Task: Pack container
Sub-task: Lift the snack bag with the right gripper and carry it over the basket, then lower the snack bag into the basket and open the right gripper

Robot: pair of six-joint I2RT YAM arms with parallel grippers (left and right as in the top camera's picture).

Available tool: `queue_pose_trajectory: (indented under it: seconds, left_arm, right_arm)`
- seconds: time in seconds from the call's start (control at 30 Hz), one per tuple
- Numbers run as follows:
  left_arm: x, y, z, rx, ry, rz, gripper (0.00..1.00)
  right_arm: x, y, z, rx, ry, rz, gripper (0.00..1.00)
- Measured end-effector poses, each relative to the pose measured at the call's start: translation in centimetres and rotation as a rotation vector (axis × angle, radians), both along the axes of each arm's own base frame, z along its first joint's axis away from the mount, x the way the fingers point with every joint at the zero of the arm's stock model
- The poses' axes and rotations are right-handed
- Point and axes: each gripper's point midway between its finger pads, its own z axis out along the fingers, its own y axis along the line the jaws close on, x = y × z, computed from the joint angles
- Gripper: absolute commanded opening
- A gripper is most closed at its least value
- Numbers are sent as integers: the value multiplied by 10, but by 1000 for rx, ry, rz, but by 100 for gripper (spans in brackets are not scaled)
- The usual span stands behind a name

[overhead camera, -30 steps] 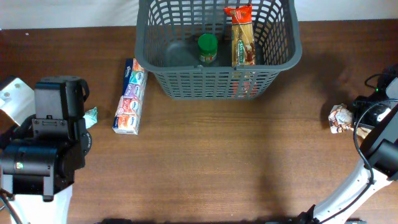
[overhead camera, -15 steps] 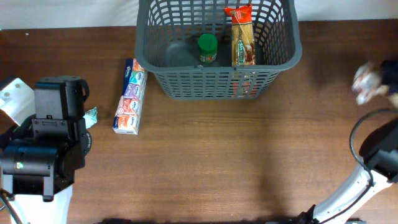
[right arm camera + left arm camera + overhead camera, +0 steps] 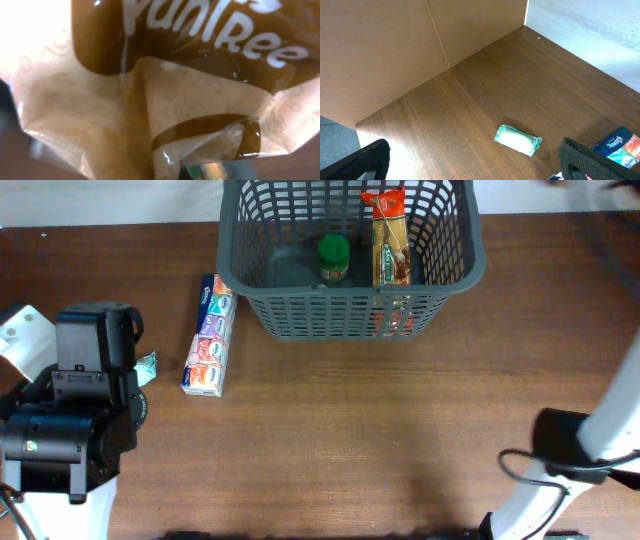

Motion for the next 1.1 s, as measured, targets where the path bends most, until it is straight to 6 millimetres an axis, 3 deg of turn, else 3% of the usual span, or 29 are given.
queue_pose_trajectory:
  seconds: [0.07,0.17,0.27,0.4,0.73,0.9,1.1]
  left_arm:
    - [0,0,0,0,0,0,99]
    - [0,0,0,0,1,0,99]
    - [0,0,0,0,0,0,99]
    - [0,0,0,0,0,0,99]
    - [0,0,0,0,0,0,99]
    - [0,0,0,0,0,0,99]
    - [0,0,0,0,0,0,99]
  right_arm:
    - [1,53,-26,-119,39,149,4]
    - [10,83,-58,-236,90,213,4]
    - [27,97,-92,-358,143,215,4]
    - [44,97,-128,-445,209,203,4]
    - [75,92,-194,-501,324,200,4]
    - [83,96,-239,-493,420,230,4]
    - [85,97,-276,-488,504,253,6]
